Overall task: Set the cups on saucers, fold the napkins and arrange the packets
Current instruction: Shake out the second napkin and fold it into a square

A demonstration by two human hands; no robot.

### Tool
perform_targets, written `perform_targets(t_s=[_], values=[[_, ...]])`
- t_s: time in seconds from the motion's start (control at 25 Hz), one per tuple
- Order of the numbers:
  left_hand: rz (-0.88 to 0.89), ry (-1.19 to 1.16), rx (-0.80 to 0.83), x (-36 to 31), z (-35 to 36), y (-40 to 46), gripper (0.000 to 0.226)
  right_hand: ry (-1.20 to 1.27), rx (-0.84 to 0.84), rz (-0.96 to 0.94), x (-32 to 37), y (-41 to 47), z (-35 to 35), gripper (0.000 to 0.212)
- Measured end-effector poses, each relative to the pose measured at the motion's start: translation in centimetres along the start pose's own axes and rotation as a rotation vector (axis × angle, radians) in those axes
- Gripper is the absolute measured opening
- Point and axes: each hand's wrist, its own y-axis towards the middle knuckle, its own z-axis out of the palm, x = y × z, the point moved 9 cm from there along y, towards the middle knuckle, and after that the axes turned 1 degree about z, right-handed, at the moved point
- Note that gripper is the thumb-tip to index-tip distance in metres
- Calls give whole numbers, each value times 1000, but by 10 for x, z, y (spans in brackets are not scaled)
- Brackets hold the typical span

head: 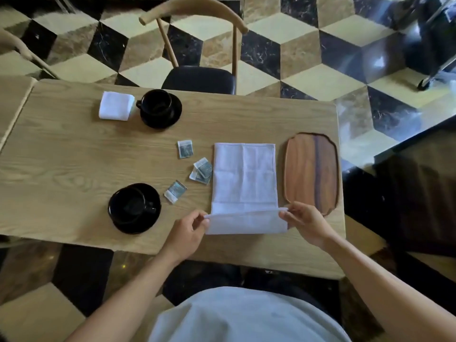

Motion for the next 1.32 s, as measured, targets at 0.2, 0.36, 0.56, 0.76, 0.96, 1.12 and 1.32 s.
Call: perform_targets(t_s=[0.2, 0.36, 0.56, 0.76, 0.96, 1.12, 1.32], values=[[-56, -93, -164, -9, -19, 92, 11, 9, -193, 21, 30, 76, -25, 28], [-87, -89, -268, -20, -24, 174, 14, 94, -331, 25, 42, 136, -44, 17], [-74, -27, -325, -17, -21, 228, 13, -142, -496, 28, 34, 185, -55, 14], [-58, 78, -379, -11, -19, 243, 16, -160, -621, 17, 39, 194, -52, 20], [-10, 209, -367, -13, -20, 253, 14, -222, -654, -12, 49, 196, -45, 26], [-12, 276, -316, -12, -18, 257, 13, -294, -637, -11, 50, 202, -41, 27], [254, 697, -445, -46, 1, 217, 39, -567, -714, -258, 87, 170, 1, 40]])
